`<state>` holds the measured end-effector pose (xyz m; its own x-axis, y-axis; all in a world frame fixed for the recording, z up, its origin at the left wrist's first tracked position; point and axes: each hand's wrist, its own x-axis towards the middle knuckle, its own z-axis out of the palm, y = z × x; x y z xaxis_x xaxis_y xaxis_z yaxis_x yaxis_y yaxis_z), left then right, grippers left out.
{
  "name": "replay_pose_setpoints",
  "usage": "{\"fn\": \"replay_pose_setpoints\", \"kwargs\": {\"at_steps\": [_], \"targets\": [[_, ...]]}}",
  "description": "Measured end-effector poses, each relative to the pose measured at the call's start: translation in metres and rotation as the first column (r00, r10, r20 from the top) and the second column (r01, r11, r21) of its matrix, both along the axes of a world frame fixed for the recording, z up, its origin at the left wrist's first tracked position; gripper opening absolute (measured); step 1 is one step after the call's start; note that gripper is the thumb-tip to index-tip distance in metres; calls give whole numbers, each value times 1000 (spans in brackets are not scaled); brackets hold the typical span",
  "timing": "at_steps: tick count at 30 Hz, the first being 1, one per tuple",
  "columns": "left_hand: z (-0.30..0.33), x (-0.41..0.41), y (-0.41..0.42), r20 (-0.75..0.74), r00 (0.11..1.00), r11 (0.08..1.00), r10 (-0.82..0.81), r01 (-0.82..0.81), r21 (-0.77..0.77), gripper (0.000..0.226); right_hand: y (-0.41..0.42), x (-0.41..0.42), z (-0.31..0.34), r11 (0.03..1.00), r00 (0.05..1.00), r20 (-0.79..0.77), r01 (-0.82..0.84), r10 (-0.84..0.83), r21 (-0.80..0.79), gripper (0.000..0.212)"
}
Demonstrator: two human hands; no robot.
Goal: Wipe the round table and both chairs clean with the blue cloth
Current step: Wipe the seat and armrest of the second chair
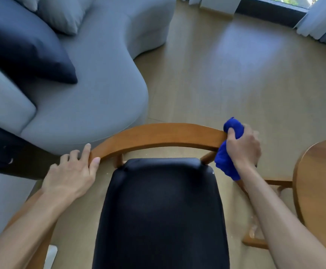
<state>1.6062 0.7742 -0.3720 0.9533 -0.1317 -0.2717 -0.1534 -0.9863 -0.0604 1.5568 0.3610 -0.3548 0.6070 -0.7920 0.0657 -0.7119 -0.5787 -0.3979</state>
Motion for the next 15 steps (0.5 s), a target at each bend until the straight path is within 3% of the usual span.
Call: {"fn": "replay_pose_setpoints", "kwargs": {"at_steps": [2,4,9,13,15], "targets": [[-3,0,-1,9,1000,1000,-23,23,-5,73,25,11,-1,984,999,-26,-47,43,-170,39],[-3,2,-2,9,1000,1000,-27,27,-8,73,72,36,0,929,968,-86,-250,236,-274,41],[-1,3,-3,14,999,1000,-29,29,8,75,200,71,-7,704,746,-95,-656,659,-274,37],[0,2,-4,1,1000,1000,-24,24,3,75,178,63,-6,553,609,-116,-772,785,-313,37],[0,2,-1,-17,1000,1000,-14,14,-15,73,135,50,-4,621,677,-115,-720,727,-311,38]]}}
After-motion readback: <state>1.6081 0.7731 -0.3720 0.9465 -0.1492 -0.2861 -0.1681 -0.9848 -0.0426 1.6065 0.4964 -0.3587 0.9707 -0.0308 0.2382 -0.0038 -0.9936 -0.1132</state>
